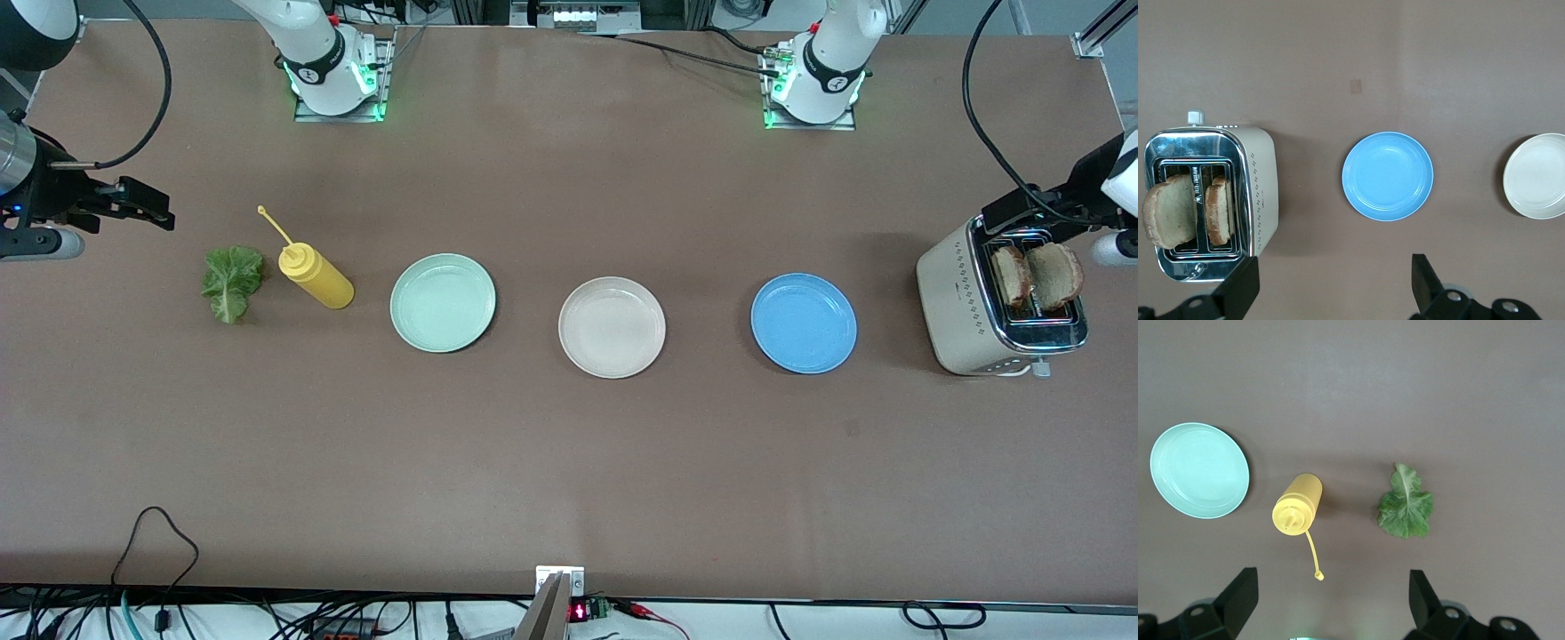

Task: Make sandwich in beige plate with both arms
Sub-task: 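Reach into the toaster and grasp a bread slice with the left gripper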

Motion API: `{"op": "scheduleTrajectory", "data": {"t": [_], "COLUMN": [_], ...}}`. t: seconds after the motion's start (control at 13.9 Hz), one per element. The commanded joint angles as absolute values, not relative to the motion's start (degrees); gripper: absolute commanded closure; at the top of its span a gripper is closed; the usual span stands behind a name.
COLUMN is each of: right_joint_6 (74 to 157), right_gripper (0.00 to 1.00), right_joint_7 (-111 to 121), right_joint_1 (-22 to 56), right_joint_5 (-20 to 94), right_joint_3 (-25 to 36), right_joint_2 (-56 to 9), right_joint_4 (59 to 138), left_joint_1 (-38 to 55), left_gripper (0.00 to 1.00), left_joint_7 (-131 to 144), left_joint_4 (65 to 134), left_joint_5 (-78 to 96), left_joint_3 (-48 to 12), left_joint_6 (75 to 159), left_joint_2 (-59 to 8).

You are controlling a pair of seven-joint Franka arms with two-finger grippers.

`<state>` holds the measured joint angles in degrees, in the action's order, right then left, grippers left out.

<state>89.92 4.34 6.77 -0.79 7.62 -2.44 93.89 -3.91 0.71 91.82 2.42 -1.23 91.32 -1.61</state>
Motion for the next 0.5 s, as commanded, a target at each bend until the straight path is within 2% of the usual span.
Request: {"op": "scheduleTrajectory", "data": {"t": [0.0, 0.14, 0.43], "right_joint_6": [89.56, 89.56, 89.56], "right_gripper": [0.0, 0.0, 0.0], "right_joint_7": [4.92, 4.92, 4.92], "right_joint_1": [3.71, -1.39, -1.58], "right_joint_5": [-0.97, -0.97, -0.88], "right_joint_3": [4.85, -0.33, -0.7], "right_joint_2": [-1.58, -1.58, -1.58], "right_joint_4": [94.48, 94.57, 94.57], "left_joint_1": [-4.22, -4.22, -6.23], "left_gripper": [0.0, 0.0, 0.0], "left_joint_7": [1.23, 1.23, 0.53], "left_joint_4": [93.6, 93.69, 93.26], "left_joint_5": [1.41, 1.41, 1.32], "left_joint_3": [-1.58, -1.58, -1.05], "left_joint_6": [90.97, 91.14, 92.11], "left_joint_2": [0.52, 0.35, -3.58]}}
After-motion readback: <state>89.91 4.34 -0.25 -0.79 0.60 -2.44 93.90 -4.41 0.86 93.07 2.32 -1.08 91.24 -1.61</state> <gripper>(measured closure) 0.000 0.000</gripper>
